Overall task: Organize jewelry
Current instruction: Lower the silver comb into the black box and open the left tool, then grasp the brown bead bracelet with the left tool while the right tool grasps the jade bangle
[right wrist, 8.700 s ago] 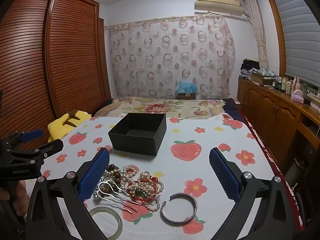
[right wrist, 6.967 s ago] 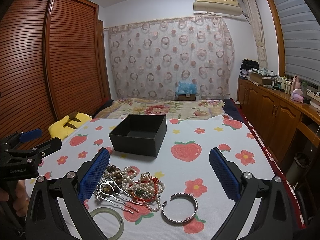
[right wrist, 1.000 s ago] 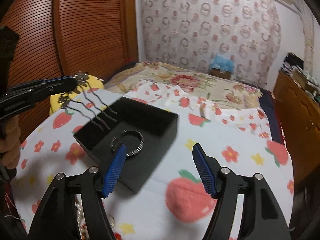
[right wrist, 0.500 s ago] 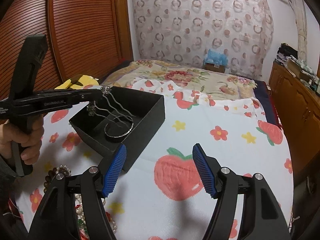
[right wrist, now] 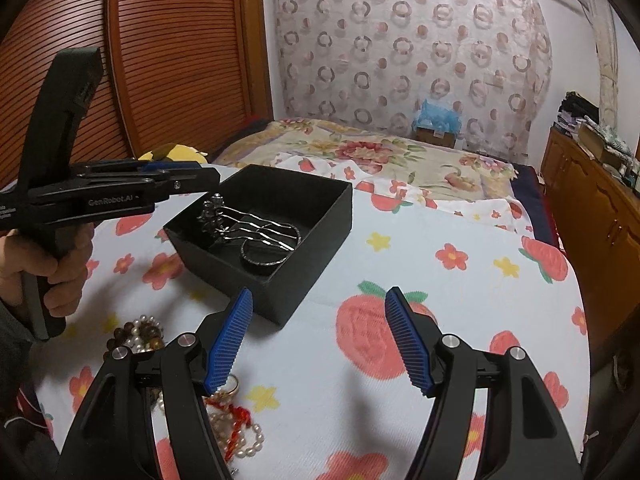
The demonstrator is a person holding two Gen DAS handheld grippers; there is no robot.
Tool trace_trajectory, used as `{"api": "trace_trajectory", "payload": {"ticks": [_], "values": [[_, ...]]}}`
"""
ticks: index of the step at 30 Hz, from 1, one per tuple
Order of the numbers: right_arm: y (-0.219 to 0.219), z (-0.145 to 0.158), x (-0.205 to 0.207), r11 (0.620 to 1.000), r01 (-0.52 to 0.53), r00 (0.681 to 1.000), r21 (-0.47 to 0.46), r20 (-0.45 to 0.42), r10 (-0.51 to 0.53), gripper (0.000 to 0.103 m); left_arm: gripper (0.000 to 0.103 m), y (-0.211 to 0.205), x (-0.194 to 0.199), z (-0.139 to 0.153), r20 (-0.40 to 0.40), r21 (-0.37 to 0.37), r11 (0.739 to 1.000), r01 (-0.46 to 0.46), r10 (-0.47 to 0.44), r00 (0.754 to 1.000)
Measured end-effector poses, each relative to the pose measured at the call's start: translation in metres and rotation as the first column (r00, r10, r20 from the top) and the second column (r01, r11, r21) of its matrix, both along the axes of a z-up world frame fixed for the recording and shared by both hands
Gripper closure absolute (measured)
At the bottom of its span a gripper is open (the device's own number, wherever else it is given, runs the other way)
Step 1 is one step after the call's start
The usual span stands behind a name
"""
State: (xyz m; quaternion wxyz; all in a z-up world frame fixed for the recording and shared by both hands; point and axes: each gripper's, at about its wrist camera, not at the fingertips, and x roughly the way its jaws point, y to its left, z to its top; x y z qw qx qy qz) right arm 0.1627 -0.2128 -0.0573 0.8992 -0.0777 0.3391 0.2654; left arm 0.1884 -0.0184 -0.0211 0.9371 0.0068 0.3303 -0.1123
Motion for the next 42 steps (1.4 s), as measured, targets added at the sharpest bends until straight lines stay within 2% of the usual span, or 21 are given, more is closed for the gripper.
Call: {"api": "trace_trajectory", "payload": {"ticks": [8,16,18,24,32,39,42], "values": [[0.002,0.008,-0.016,1.000,-0.013,1.000,0.012,0.015,0.012,0.032,0.060,0.006,-0.019,0.005,0.019,-0.003,1.000,0.012,-0.012,1.000],[-0.001,0.008,-0.040,0.999,-0.024,1.000,0.034,0.018,0.023,0.032,0.058,0.023,-0.048,-0.007,-0.008,0.009,1.000,-0.019,0.019,1.000],[-0.002,0.005,-0.047,0.999,-0.027,1.000,0.037,0.013,0.027,0.032,0.052,0.025,-0.059,-0.011,-0.013,0.024,1.000,-0.019,0.020,1.000],[-0.007,-0.005,-0.068,0.999,-0.032,0.999,0.031,-0.008,0.032,0.032,0.042,0.022,-0.088,-0.026,-0.031,0.059,0.998,0.005,-0.003,1.000],[-0.012,-0.017,-0.092,0.999,-0.038,0.998,0.022,-0.042,0.039,0.034,0.042,0.014,-0.112,-0.044,-0.078,0.080,0.996,0.039,-0.033,0.996],[0.005,-0.026,-0.115,0.995,-0.096,0.992,0.040,-0.083,0.099,0.036,0.042,0.016,-0.128,-0.051,-0.111,0.071,0.996,0.045,-0.037,0.993],[0.019,-0.029,-0.123,0.990,-0.139,0.985,0.039,-0.098,0.142,0.042,0.039,0.016,-0.132,-0.051,-0.115,0.067,0.997,0.042,-0.034,0.993]]}}
